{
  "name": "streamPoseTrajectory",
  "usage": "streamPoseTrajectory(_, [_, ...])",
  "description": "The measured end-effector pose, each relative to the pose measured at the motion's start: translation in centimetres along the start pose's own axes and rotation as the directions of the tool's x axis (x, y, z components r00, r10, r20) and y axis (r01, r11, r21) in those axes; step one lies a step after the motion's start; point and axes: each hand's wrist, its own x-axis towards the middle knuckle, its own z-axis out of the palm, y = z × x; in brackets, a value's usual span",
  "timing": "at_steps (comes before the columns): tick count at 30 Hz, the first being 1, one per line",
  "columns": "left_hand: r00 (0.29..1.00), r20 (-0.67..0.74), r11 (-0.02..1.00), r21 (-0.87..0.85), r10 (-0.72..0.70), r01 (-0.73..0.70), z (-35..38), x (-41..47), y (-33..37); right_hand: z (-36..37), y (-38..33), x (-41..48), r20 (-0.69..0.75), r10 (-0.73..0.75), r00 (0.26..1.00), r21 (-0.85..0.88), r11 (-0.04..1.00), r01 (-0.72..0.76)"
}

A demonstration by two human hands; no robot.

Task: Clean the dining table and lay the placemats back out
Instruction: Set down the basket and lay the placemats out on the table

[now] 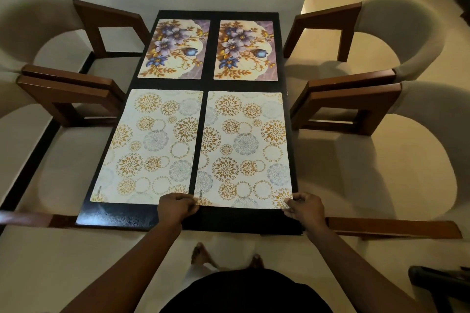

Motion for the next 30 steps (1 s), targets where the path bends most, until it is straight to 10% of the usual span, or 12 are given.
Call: streamPoseTrajectory(30, [0.999, -0.039, 0.99, 0.138, 0.023, -0.017, -0.4, -0.2, -0.6, -0.7, -0.3, -1.3, -0.094, -0.061, 0.994, -0.084, 0.995, 0.053])
